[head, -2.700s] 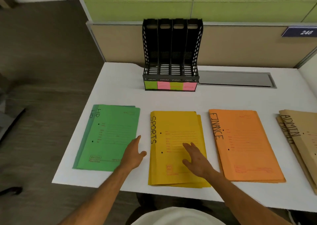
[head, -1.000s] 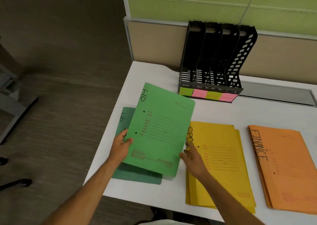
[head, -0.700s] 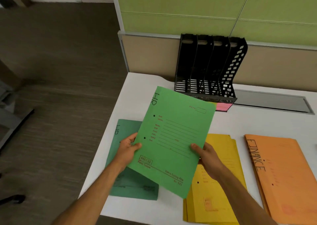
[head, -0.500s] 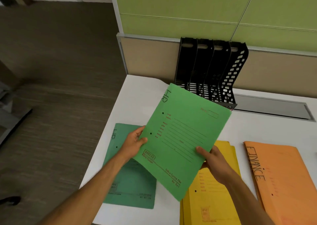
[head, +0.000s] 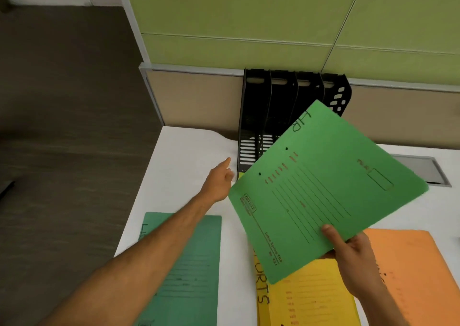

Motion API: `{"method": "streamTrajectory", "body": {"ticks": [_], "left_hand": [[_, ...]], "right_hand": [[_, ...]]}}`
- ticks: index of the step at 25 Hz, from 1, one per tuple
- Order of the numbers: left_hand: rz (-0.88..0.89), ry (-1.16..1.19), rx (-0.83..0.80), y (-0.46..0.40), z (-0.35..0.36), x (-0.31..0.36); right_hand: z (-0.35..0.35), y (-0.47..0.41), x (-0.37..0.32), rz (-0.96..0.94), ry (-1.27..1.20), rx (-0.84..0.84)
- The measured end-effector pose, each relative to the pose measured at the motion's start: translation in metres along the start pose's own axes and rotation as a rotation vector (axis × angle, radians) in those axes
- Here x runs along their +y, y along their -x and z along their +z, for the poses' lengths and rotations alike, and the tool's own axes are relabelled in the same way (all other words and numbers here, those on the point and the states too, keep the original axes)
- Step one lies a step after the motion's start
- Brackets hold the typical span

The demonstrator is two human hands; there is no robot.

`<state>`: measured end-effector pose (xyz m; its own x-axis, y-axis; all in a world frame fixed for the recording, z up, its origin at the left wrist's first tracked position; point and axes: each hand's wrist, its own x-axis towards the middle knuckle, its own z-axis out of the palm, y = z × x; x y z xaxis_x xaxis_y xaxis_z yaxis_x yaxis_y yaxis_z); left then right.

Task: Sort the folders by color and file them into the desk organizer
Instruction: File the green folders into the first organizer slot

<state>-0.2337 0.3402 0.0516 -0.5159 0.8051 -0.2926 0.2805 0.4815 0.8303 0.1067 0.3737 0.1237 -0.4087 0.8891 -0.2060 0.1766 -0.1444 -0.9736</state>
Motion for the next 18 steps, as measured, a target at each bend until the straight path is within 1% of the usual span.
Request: {"method": "streamTrajectory", "body": {"ticks": [2,5,8,12,14,18], "left_hand": [[-0.016,-0.05,0.011,-0.028,0.005,0.009],[0.025,-0.092,-0.036,-0.054,0.013,0.013],[0.051,-0.014,-0.052,-0.069,0.017,0.013],[0.041,0.097,-0.125,-0.08,0.016,0.004],[0.041,0.133,-0.133,-0.081,0.016,-0.001],[0.023,0.065,-0.115,-0.084,0.017,-0.003]], "right_hand": [[0.005,-0.011,-0.012,-0.044,0.015,0.04],[0.016,-0.03,-0.03,-0.102,0.074,0.07],[0.026,-0.05,-0.045,-0.179,0.128,0.084],[0.037,-0.068,-0.071,-0.279,0.202,0.14],[0.043,-0.078,-0.083,-0.313,0.217,0.181],[0.063,-0.106,-0.11,-0.506,0.27,0.315]]}}
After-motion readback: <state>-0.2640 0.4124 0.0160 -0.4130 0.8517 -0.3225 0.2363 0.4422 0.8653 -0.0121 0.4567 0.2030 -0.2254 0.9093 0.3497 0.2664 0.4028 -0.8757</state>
